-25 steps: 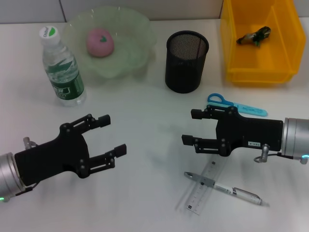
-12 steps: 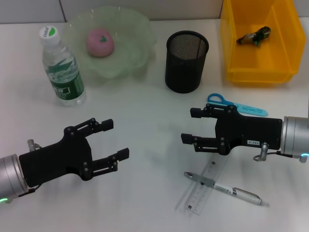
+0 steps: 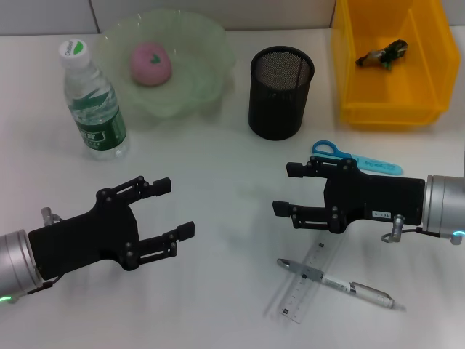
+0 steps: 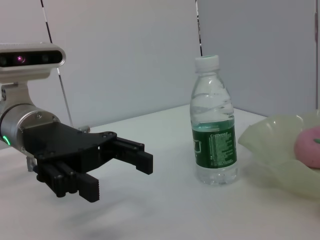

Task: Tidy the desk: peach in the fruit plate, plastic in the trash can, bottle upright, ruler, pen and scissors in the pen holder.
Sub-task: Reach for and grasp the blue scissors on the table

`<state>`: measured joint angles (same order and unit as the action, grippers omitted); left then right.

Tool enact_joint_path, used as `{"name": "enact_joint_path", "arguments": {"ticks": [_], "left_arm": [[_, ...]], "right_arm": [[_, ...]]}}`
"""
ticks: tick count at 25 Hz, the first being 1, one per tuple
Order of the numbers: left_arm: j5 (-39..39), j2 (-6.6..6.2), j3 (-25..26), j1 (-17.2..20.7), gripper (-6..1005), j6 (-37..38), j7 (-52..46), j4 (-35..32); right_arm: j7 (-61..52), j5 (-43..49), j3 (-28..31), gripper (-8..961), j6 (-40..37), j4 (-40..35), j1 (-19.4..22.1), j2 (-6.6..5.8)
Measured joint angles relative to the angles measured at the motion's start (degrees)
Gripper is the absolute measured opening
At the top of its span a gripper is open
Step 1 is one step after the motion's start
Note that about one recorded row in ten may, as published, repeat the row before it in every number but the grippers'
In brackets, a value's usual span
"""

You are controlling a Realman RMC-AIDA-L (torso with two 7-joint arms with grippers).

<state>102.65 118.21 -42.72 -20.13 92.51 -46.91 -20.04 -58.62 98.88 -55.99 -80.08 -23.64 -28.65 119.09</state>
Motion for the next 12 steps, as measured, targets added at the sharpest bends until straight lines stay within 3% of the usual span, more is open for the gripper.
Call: {"name": "enact_joint_path", "arguments": {"ticks": [12], "left_arm": [[0.0,0.1,-1.1,0.0,799,-0.2,0.1,0.0]], "right_arm": [[-5.5,0.2,-0.4,741,-0.8,-1.3,-0.7,-0.12]]}}
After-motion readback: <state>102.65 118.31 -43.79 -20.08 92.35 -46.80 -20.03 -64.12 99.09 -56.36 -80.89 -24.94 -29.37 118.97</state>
